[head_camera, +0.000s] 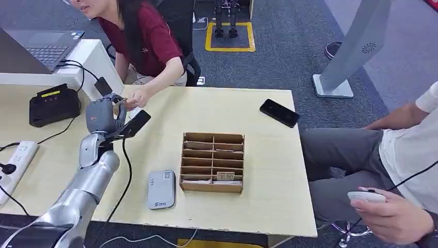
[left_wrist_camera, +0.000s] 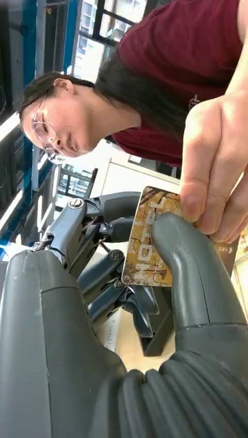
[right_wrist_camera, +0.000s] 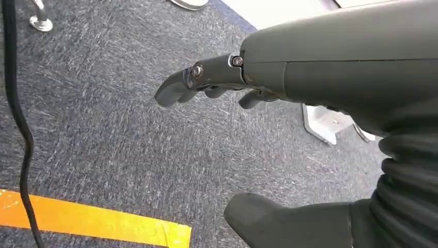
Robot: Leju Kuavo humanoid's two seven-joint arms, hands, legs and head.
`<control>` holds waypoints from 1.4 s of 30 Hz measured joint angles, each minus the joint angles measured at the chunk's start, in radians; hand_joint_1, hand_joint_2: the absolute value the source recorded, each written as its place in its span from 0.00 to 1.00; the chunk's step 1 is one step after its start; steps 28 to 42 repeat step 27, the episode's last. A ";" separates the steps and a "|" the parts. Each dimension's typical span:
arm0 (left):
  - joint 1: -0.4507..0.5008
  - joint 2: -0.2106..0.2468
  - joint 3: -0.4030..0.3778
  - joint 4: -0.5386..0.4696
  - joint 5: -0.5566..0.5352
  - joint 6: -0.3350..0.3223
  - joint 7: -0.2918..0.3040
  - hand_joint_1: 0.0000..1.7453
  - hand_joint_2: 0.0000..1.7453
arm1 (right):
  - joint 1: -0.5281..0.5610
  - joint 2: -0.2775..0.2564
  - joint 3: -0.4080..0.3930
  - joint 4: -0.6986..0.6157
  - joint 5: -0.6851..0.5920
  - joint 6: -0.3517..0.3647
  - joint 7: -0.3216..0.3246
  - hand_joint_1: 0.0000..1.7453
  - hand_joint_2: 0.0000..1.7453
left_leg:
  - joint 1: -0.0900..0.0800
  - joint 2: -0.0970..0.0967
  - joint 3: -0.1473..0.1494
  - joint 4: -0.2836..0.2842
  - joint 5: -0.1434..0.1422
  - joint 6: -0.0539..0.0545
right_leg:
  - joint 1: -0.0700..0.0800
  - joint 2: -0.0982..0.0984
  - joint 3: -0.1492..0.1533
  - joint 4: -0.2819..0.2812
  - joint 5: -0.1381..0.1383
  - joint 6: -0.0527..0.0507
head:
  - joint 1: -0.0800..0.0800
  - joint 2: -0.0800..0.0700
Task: Pass the card to the sensor for recognition and then transmit it.
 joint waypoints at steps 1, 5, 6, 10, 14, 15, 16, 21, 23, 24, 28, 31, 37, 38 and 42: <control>0.000 -0.002 0.002 0.004 -0.002 0.000 -0.002 1.00 1.00 | 0.000 0.000 0.000 0.000 0.000 0.000 -0.001 0.00 1.00 | 0.000 0.000 0.000 0.000 0.000 0.000 | 0.000 0.000 0.000 0.000 0.000 0.000 | 0.000 0.000; 0.000 -0.009 0.014 0.017 -0.002 0.001 -0.002 1.00 1.00 | 0.000 0.000 0.002 0.000 0.000 0.000 -0.003 0.00 1.00 | 0.000 0.000 0.000 0.000 0.000 0.000 | 0.000 0.000 0.000 0.000 0.000 0.000 | 0.000 0.000; 0.000 -0.010 0.014 0.020 -0.003 0.001 -0.002 1.00 1.00 | 0.000 0.000 0.002 0.000 0.000 0.000 -0.004 0.00 1.00 | 0.000 0.000 0.000 0.000 0.000 0.000 | 0.000 0.000 0.000 0.000 0.000 0.000 | 0.000 0.000; 0.000 -0.014 0.021 0.028 -0.003 0.001 -0.002 1.00 1.00 | 0.000 0.000 0.002 0.000 0.000 0.000 -0.005 0.00 1.00 | 0.000 0.000 0.000 0.000 0.000 0.000 | 0.000 0.000 0.000 0.000 0.000 0.000 | 0.000 0.000; 0.000 -0.018 0.024 0.032 -0.003 0.001 -0.002 1.00 1.00 | 0.000 0.000 0.002 0.000 0.000 0.000 -0.005 0.00 1.00 | 0.000 0.000 0.000 0.000 0.000 0.000 | 0.000 0.000 0.000 0.000 0.000 0.000 | 0.000 0.000; 0.000 -0.018 0.025 0.034 -0.003 0.001 -0.002 1.00 1.00 | 0.000 0.000 0.002 0.000 0.000 0.000 -0.005 0.00 1.00 | 0.000 0.000 0.000 0.000 0.000 0.000 | 0.000 0.000 0.000 0.000 0.000 0.000 | 0.000 0.000; 0.000 -0.018 0.025 0.035 -0.003 0.001 -0.002 1.00 1.00 | 0.000 0.000 0.002 0.000 0.000 0.000 -0.005 0.00 1.00 | 0.000 0.000 0.000 0.000 0.000 0.000 | 0.000 0.000 0.000 0.000 0.000 0.000 | 0.000 0.000; 0.000 -0.019 0.027 0.037 -0.004 0.001 -0.003 0.00 1.00 | 0.000 0.000 0.002 0.000 0.000 0.000 -0.005 0.00 1.00 | 0.000 0.000 0.000 0.000 0.000 0.000 | 0.000 0.000 0.000 0.000 0.000 0.000 | 0.000 0.000; 0.006 -0.019 0.034 0.037 -0.010 0.002 -0.023 0.00 1.00 | 0.000 0.000 0.002 0.000 0.000 -0.002 -0.010 0.00 1.00 | 0.000 0.000 0.000 0.000 0.000 0.000 | 0.000 0.000 0.000 0.000 0.000 0.000 | 0.000 0.000; 0.013 -0.019 0.043 0.034 -0.018 0.003 -0.036 0.00 1.00 | 0.000 0.001 0.002 0.000 -0.002 -0.003 -0.013 0.00 1.00 | 0.000 0.000 0.000 0.000 0.000 0.000 | 0.000 0.000 0.000 0.000 0.000 0.000 | 0.000 0.000; 0.067 -0.020 0.080 -0.010 -0.036 0.004 -0.093 0.00 1.00 | 0.001 0.005 0.002 0.000 -0.012 -0.006 -0.019 0.00 1.00 | 0.000 0.001 0.000 0.000 0.000 0.000 | 0.000 0.001 0.000 0.000 0.000 0.000 | 0.000 0.000; 0.067 -0.020 0.080 -0.010 -0.036 0.004 -0.093 0.00 1.00 | 0.001 0.005 0.002 0.000 -0.012 -0.006 -0.019 0.00 1.00 | 0.000 0.001 0.000 0.000 0.000 0.000 | 0.000 0.001 0.000 0.000 0.000 0.000 | 0.000 0.000; 0.067 -0.020 0.080 -0.010 -0.036 0.004 -0.093 0.00 1.00 | 0.001 0.005 0.002 0.000 -0.012 -0.006 -0.019 0.00 1.00 | 0.000 0.001 0.000 0.000 0.000 0.000 | 0.000 0.001 0.000 0.000 0.000 0.000 | 0.000 0.000; 0.067 -0.020 0.080 -0.010 -0.036 0.004 -0.093 0.00 1.00 | 0.001 0.005 0.002 0.000 -0.012 -0.006 -0.019 0.00 1.00 | 0.000 0.001 0.000 0.000 0.000 0.000 | 0.000 0.001 0.000 0.000 0.000 0.000 | 0.000 0.000; 0.067 -0.020 0.080 -0.010 -0.036 0.004 -0.093 0.00 1.00 | 0.001 0.005 0.002 0.000 -0.012 -0.006 -0.019 0.00 1.00 | 0.000 0.001 0.000 0.000 0.000 0.000 | 0.000 0.001 0.000 0.000 0.000 0.000 | 0.000 0.000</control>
